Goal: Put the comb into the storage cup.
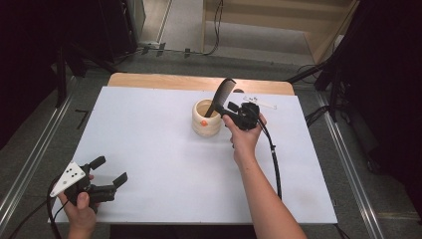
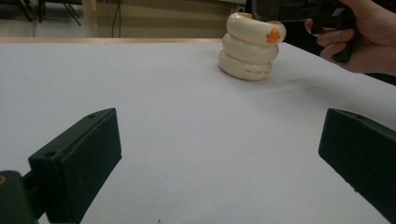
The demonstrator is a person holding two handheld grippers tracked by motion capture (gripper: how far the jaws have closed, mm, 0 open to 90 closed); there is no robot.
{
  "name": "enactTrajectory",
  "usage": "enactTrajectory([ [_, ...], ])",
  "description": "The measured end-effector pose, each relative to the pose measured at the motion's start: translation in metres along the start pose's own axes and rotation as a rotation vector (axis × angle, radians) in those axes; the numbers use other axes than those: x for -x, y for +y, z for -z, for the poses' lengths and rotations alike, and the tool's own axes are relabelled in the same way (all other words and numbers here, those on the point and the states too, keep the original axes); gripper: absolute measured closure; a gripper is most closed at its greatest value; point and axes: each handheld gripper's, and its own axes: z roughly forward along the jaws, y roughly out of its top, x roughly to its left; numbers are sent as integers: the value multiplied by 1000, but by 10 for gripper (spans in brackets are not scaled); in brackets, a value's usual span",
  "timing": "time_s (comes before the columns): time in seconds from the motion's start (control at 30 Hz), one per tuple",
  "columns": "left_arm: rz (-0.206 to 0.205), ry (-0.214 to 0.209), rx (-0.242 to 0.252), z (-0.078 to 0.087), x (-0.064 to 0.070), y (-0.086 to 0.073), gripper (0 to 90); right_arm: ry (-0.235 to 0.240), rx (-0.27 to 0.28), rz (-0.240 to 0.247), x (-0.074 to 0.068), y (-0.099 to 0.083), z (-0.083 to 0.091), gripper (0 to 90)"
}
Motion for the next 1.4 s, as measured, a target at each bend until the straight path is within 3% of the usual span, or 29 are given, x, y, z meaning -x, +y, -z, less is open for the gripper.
enactTrajectory([
  [0.07,3,0,1,0,0,0,0,-2,-3,24,-1,1,3,97],
  [0.13,1,0,0,0,0,0,0,11,-22,79,-3,1,7,0],
  [0.27,-1,-1,-2,0,0,0,0,9,-39,150,-7,-1,14,0],
  [0.4,-4,0,-6,0,0,0,0,19,-32,190,-10,-3,23,0],
  [0.93,-4,1,-7,0,1,0,0,-27,-19,265,1,-21,60,0],
  [1.1,-4,2,-8,0,1,0,0,-50,-20,276,4,-25,72,0],
  [1.4,-5,0,-9,0,1,0,0,-46,-7,281,14,-33,94,0],
])
